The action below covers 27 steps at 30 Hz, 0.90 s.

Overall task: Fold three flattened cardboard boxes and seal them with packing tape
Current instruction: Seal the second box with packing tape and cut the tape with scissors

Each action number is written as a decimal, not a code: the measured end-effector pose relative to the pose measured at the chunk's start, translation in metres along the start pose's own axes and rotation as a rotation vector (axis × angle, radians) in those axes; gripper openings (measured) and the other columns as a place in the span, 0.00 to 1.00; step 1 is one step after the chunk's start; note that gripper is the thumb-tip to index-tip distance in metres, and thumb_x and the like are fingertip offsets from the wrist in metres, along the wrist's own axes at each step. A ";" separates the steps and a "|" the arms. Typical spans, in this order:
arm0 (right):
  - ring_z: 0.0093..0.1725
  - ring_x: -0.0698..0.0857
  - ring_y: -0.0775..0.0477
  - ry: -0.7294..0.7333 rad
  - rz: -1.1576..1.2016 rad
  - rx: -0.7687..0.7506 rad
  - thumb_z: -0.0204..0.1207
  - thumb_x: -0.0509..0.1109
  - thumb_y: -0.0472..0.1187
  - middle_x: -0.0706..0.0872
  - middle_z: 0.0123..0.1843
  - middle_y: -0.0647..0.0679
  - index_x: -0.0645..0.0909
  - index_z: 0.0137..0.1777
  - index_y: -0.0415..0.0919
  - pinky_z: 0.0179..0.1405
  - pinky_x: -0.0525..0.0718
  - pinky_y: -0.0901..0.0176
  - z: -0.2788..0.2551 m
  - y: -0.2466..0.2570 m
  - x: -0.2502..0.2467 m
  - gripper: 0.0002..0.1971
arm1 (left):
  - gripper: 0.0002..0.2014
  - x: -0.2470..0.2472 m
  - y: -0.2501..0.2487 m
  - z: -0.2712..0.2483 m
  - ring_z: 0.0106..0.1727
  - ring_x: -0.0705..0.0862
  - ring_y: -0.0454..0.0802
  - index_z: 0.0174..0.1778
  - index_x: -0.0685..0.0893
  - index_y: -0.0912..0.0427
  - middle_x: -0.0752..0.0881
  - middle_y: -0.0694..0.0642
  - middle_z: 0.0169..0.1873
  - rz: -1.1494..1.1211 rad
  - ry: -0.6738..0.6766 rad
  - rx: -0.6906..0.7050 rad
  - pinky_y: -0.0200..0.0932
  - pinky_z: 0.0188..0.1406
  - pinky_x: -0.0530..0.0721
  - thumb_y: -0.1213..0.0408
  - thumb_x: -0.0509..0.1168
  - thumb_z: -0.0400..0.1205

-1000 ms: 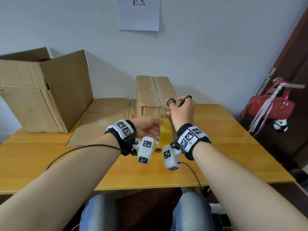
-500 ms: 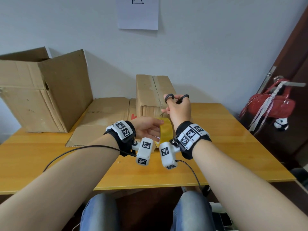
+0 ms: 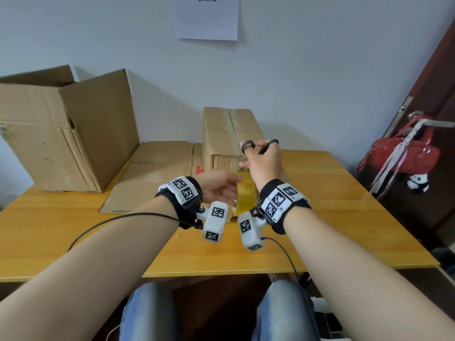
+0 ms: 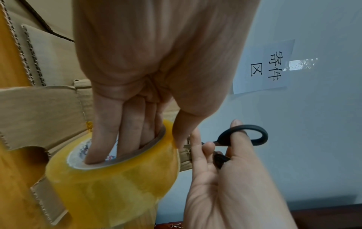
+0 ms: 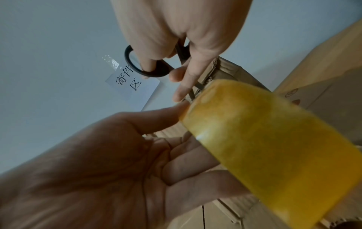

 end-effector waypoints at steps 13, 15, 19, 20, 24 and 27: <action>0.28 0.87 0.52 -0.135 -0.021 0.006 0.79 0.76 0.42 0.83 0.54 0.33 0.76 0.45 0.46 0.32 0.93 0.50 0.019 -0.023 -0.058 0.09 | 0.12 -0.002 0.001 -0.003 0.42 0.92 0.55 0.54 0.84 0.68 0.93 0.62 0.41 0.039 0.002 -0.017 0.52 0.51 0.90 0.62 0.62 0.89; 0.23 0.83 0.54 -0.111 0.080 0.034 0.80 0.75 0.42 0.83 0.44 0.39 0.77 0.47 0.40 0.38 0.93 0.43 0.020 -0.016 -0.053 0.10 | 0.12 -0.001 0.000 -0.002 0.41 0.93 0.55 0.54 0.84 0.68 0.93 0.62 0.41 0.045 0.002 -0.018 0.51 0.50 0.90 0.62 0.63 0.89; 0.23 0.80 0.53 -0.080 0.338 0.136 0.80 0.76 0.41 0.80 0.42 0.41 0.80 0.56 0.28 0.38 0.93 0.45 0.015 -0.005 -0.032 0.16 | 0.11 -0.002 0.002 -0.003 0.44 0.92 0.56 0.56 0.84 0.67 0.93 0.63 0.43 0.030 0.010 -0.020 0.52 0.52 0.90 0.61 0.63 0.88; 0.23 0.80 0.53 -0.074 0.386 0.165 0.80 0.76 0.41 0.81 0.42 0.42 0.80 0.59 0.26 0.37 0.92 0.46 0.012 -0.003 -0.027 0.17 | 0.11 -0.002 0.003 -0.003 0.45 0.92 0.56 0.56 0.84 0.67 0.93 0.63 0.44 0.028 0.013 -0.020 0.51 0.53 0.90 0.61 0.64 0.88; 0.24 0.80 0.50 -0.037 0.448 0.224 0.81 0.76 0.40 0.80 0.40 0.43 0.80 0.59 0.27 0.37 0.92 0.46 0.003 0.001 -0.007 0.16 | 0.10 0.002 0.003 -0.007 0.36 0.92 0.52 0.49 0.84 0.64 0.92 0.60 0.37 0.014 0.026 -0.029 0.46 0.43 0.92 0.62 0.63 0.88; 0.25 0.80 0.49 -0.032 0.413 0.233 0.81 0.75 0.40 0.79 0.38 0.43 0.80 0.55 0.29 0.37 0.93 0.45 -0.002 -0.001 0.000 0.14 | 0.15 0.004 0.002 -0.011 0.20 0.85 0.47 0.37 0.78 0.61 0.84 0.53 0.20 0.013 0.017 -0.017 0.39 0.26 0.87 0.63 0.60 0.90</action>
Point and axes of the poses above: each hand's wrist, its own z-axis towards the middle knuckle, its own x-axis out of the palm, y = z × x, the point moved 5 cm from there along z, towards the middle knuckle
